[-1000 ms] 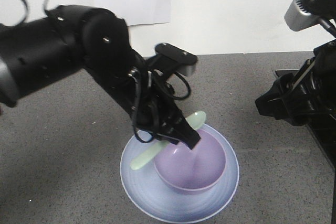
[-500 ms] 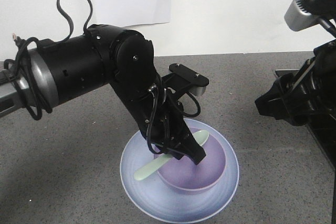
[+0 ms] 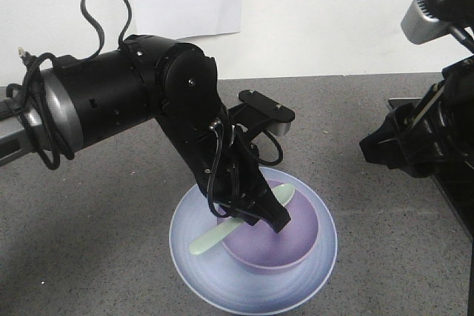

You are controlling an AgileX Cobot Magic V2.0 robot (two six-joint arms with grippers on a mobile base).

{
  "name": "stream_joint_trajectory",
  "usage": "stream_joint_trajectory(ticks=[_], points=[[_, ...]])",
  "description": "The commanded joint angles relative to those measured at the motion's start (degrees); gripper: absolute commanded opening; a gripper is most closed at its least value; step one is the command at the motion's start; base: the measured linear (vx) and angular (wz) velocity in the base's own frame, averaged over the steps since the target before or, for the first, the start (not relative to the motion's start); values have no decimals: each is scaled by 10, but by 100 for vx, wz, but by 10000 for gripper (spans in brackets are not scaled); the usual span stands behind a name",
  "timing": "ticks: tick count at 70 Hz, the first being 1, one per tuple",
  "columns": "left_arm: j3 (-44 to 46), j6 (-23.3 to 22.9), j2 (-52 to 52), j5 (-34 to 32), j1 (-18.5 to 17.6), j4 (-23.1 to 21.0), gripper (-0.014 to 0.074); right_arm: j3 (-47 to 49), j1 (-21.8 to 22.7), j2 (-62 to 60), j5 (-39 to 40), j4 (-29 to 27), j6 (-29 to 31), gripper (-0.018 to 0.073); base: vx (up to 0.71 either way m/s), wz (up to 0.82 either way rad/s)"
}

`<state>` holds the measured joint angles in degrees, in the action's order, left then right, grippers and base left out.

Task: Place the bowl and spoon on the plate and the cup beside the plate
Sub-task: 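Move the left gripper with the green spoon over the bowl, then lower the spoon into the bowl and open the left gripper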

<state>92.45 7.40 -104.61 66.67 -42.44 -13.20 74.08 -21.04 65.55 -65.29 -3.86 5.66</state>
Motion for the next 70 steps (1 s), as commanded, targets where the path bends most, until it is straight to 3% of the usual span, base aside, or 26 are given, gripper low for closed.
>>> stream_joint_trajectory(ticks=[1,28,70], points=[[20,-2,28,-12,-2,-10,109,16,3,-10,26,0,0,504,0,0],[20,-2,28,-12,-2,-10,278,16,3,-10,26,0,0,504,0,0],[24,-2,39,-13,-2,-10,285,16,3,-10,26,0,0,504,0,0]])
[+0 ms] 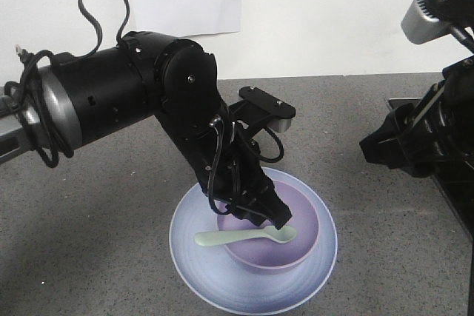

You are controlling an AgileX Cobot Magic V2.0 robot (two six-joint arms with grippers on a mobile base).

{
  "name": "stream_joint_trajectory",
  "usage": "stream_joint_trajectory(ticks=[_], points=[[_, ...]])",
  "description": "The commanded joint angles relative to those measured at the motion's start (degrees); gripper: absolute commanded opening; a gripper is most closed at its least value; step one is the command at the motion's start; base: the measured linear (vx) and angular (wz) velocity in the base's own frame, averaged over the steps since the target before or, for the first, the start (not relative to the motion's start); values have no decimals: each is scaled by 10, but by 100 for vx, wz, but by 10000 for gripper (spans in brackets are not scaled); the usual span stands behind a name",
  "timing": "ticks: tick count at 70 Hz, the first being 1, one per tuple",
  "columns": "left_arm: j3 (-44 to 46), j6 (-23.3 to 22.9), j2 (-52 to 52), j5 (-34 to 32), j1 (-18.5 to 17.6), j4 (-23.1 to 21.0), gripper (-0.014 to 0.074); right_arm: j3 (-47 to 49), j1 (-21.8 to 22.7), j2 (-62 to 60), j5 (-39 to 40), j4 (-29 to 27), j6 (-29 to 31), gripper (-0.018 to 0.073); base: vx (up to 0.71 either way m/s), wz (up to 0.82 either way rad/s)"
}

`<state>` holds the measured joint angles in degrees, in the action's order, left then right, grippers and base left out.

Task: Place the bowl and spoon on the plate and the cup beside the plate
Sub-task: 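Lower the spoon into the bowl and open the left gripper, then raise the left gripper and move it over the paper cup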

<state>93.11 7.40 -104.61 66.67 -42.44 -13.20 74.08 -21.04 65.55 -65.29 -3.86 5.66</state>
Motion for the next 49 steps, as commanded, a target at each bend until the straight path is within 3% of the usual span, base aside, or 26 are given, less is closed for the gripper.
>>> stream_joint_trajectory(ticks=[1,10,21,33,49], points=[[18,-2,40,-13,-2,-9,285,16,3,-10,26,0,0,504,0,0],[18,-4,62,-11,-1,-2,285,16,3,-10,26,0,0,504,0,0],[18,-33,107,-11,21,46,285,16,3,-10,26,0,0,504,0,0],[18,-95,169,-17,85,127,285,16,3,-10,26,0,0,504,0,0],[18,-157,236,-23,211,239,285,16,3,-10,26,0,0,504,0,0]])
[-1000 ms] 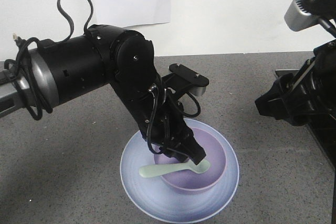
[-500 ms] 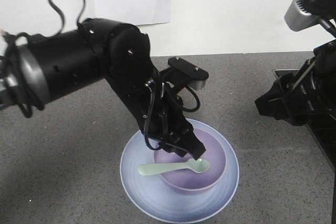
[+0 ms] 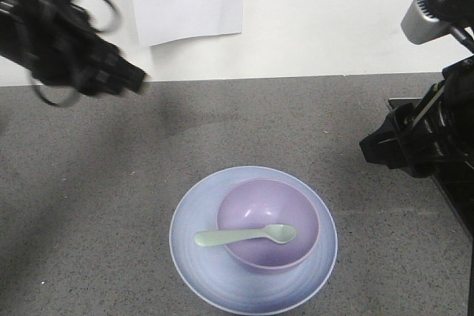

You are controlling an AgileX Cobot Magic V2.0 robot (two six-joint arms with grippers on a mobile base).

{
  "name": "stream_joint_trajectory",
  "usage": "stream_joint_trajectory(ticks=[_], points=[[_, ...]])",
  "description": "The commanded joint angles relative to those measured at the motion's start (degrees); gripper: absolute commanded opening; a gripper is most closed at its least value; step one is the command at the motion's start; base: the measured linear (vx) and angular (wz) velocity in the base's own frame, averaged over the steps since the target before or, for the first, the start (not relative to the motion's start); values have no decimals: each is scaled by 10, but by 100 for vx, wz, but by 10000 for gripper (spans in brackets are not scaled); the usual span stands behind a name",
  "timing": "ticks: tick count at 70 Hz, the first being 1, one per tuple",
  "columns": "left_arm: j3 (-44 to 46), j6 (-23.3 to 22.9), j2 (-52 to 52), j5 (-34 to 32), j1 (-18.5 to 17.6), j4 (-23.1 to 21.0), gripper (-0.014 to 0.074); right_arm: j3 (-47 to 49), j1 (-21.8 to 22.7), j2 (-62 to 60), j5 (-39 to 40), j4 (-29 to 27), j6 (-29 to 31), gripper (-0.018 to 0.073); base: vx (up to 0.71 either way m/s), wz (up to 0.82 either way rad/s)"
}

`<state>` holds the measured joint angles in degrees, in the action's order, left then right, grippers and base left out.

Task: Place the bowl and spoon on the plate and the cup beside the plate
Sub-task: 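Raise the left gripper and move it over the paper cup, then grip the paper cup rim with the left gripper and lift it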

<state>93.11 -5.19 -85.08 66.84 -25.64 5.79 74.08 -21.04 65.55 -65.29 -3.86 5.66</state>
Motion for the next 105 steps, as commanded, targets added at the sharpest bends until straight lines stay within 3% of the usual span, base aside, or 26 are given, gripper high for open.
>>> stream_joint_trajectory(ticks=[1,14,20,41,56,72,105], points=[[18,-34,45,-25,51,56,285,16,3,-10,26,0,0,504,0,0],[18,-76,58,-23,161,141,285,16,3,-10,26,0,0,504,0,0],[18,-86,55,-25,208,154,285,16,3,-10,26,0,0,504,0,0],[18,-84,29,-45,354,141,285,16,3,-10,25,0,0,504,0,0],[18,-47,-20,-46,426,58,286,16,3,-10,26,0,0,504,0,0],[18,-28,-62,-46,461,29,293,16,3,-10,26,0,0,504,0,0],[18,-28,-103,-50,467,30,293,16,3,-10,26,0,0,504,0,0]])
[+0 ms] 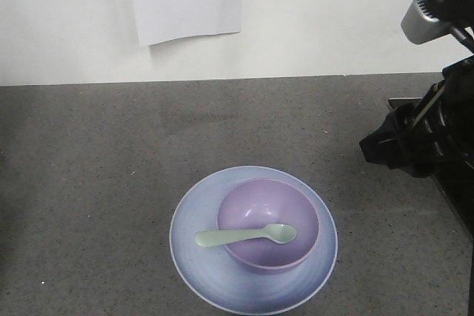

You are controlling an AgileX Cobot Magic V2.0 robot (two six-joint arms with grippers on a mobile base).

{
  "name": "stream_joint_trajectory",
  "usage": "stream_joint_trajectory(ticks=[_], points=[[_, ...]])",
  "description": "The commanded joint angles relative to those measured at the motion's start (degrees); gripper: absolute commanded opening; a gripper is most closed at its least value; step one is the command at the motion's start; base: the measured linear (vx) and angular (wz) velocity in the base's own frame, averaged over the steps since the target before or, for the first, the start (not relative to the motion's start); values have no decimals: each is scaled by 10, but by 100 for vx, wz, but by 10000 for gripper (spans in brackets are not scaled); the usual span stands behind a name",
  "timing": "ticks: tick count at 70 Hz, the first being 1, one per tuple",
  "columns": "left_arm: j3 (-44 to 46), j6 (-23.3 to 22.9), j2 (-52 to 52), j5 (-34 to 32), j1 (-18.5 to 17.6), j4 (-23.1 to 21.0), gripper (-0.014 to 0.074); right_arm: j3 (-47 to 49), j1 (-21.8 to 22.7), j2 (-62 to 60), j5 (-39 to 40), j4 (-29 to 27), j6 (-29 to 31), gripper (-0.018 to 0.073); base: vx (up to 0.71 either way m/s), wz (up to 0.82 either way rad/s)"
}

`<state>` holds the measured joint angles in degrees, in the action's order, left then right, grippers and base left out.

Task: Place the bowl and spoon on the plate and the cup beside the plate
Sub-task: 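Grip the paper cup rim with the left gripper and lift it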

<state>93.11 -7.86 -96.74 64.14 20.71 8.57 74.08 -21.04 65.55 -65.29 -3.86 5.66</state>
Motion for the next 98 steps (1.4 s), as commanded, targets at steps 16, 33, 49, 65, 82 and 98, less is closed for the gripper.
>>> stream_joint_trajectory(ticks=[16,33,49,65,82,98], points=[[18,-2,-15,-25,8,2,293,16,3,-10,26,0,0,504,0,0],[18,-8,-28,-33,8,2,284,16,3,-10,26,0,0,504,0,0],[18,-8,-28,-40,8,2,102,16,3,-10,26,0,0,504,0,0],[18,-8,-28,-40,8,2,-8,16,3,-10,26,-1,0,504,0,0],[18,36,-11,-40,8,-78,-8,16,3,-10,26,-1,0,504,0,0],[18,114,35,-29,6,-220,-8,16,3,-10,26,-1,0,504,0,0]])
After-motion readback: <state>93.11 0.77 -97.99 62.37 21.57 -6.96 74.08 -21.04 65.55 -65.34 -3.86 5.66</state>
